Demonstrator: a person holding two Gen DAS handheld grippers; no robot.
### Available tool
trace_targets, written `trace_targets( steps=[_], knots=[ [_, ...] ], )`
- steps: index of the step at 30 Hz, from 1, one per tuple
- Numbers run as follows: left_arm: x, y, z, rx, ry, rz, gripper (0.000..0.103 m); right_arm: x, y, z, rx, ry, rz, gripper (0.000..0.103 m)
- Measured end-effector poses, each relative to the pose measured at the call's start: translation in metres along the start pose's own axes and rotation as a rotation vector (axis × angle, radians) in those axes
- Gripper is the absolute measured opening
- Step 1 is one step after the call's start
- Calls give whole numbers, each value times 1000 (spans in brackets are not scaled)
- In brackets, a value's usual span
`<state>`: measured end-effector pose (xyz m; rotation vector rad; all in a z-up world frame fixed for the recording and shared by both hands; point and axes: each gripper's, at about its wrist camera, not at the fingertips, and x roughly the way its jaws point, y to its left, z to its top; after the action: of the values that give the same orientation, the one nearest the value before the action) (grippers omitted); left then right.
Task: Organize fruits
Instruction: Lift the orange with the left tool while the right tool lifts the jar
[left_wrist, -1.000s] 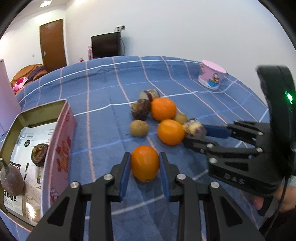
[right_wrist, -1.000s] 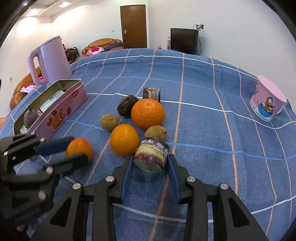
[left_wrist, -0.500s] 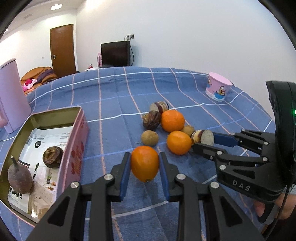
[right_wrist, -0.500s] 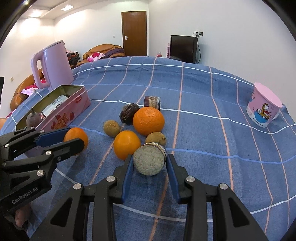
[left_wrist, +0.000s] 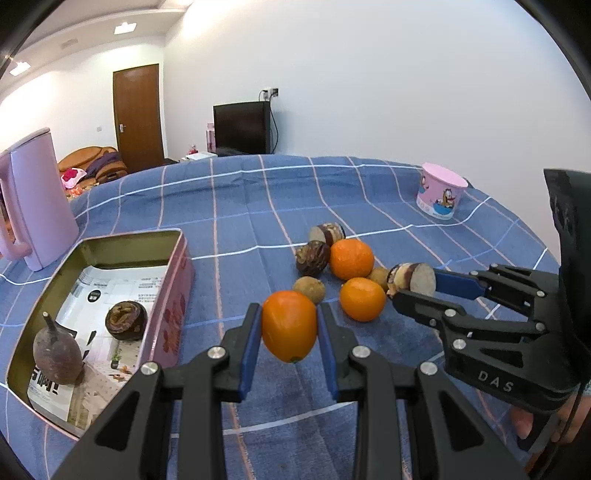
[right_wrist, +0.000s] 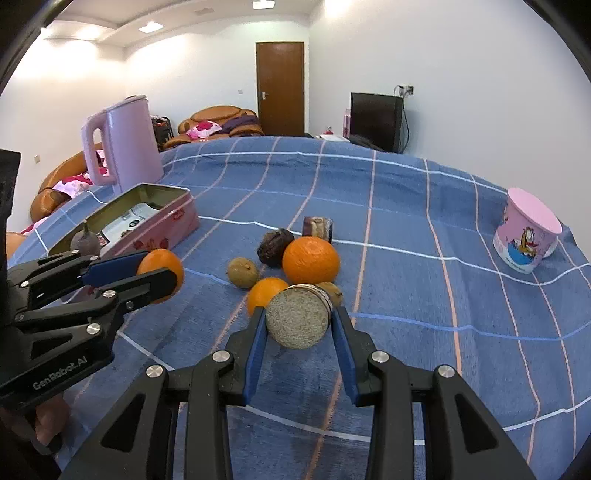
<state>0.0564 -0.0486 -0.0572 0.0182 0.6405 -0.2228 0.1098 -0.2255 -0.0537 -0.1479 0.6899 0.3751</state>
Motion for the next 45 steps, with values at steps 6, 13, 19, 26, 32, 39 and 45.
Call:
trace_targets(
  steps=[6, 13, 19, 26, 32, 39, 45],
  knots=[
    [-3, 1, 0, -11, -18, 4, 31, -7, 3, -1, -11, -39, 4, 37],
    [-9, 2, 0, -17, -48, 19, 31, -15, 4, -1, -19, -75, 8, 37],
    [-13, 2, -1, -16, -67, 30, 31, -18, 4, -2, -17, -96, 13, 37],
    [-18, 1, -2, -14, -96, 45, 31, -26, 4, -3, -16, -134, 14, 37],
    [-22, 1, -3, -17, -115, 54, 31, -32, 3, -5, -11, -166, 14, 37],
    [-26, 1, -4, -17, -139, 69, 31, -37, 4, -5, -9, -194, 11, 37],
    [-30, 1, -5, -12, -165, 81, 31, -42, 4, -7, -15, -221, 6, 37]
  ],
)
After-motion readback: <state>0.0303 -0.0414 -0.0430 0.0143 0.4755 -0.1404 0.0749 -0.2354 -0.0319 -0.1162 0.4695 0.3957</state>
